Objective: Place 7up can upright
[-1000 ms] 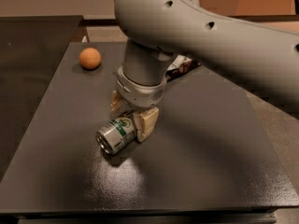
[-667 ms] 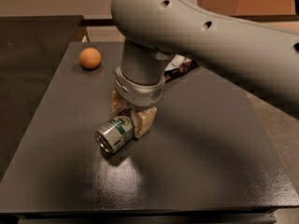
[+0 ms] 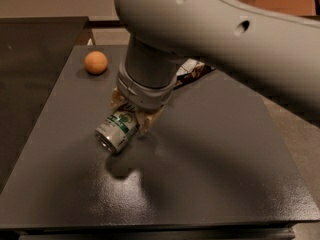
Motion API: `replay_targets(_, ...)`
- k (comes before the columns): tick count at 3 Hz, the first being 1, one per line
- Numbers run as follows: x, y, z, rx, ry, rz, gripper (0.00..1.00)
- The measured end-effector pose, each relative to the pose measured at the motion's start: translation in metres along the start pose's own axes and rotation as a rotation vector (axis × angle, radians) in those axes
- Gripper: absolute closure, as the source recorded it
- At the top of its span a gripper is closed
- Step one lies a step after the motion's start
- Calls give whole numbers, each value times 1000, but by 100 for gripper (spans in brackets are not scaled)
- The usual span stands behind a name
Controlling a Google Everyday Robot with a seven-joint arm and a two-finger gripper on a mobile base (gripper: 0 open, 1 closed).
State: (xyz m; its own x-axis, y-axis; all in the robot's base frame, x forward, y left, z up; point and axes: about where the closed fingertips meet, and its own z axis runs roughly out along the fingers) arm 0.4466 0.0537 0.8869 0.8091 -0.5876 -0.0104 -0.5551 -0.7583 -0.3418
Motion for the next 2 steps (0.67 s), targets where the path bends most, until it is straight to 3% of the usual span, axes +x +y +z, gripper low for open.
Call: replay_targets(2, -11, -31, -30, 278, 117, -240, 100)
